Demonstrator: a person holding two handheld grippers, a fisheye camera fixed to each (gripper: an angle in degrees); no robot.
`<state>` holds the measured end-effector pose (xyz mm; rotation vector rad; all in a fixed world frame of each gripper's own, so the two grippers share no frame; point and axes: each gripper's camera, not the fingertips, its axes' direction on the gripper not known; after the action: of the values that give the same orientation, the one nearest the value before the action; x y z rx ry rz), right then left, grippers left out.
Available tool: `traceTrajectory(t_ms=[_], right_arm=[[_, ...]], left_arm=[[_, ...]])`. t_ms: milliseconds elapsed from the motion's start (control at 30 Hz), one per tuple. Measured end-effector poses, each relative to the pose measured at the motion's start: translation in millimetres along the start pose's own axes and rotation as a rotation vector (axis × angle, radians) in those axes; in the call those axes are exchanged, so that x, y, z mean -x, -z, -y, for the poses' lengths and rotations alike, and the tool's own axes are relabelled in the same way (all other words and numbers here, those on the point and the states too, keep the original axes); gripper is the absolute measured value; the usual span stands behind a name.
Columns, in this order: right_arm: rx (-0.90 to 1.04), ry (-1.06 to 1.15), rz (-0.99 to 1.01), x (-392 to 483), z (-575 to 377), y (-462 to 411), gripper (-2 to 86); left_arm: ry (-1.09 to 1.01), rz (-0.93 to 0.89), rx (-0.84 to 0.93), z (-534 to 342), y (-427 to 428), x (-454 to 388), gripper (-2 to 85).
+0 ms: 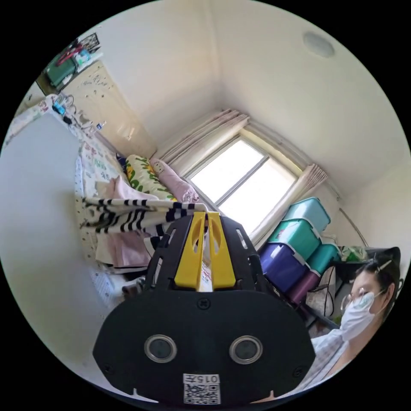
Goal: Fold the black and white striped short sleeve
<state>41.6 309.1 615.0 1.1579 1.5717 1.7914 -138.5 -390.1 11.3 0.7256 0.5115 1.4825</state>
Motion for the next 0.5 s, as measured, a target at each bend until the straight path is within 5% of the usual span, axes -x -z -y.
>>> traceTrajectory(t_ms=[133,233,367,500], right_arm=[[-0.076,-0.168,0.124,6.1,-2.3,47.5,1.0],[-0.165,-0.122,0.52,44.7,-10.6,89.4,0.2],[-0.188,0.093,0.886,145.1,-7.2,141.2,0.6],[-0.115,0.399,1.053,266.7,11.9,184.7,4.3]], left_arm=[[0.009,0.106,0.058,-23.1,92.3,-19.5,-0.6],[0.138,0.235,0.149,-63.5,134.6,-7.6,-0.6],[0.216,0.071,0.084,-102.9,155.6,-2.3,-0.5],[0.024,0.16,0.311,-111.3,122.6,-36.6,-0.3]])
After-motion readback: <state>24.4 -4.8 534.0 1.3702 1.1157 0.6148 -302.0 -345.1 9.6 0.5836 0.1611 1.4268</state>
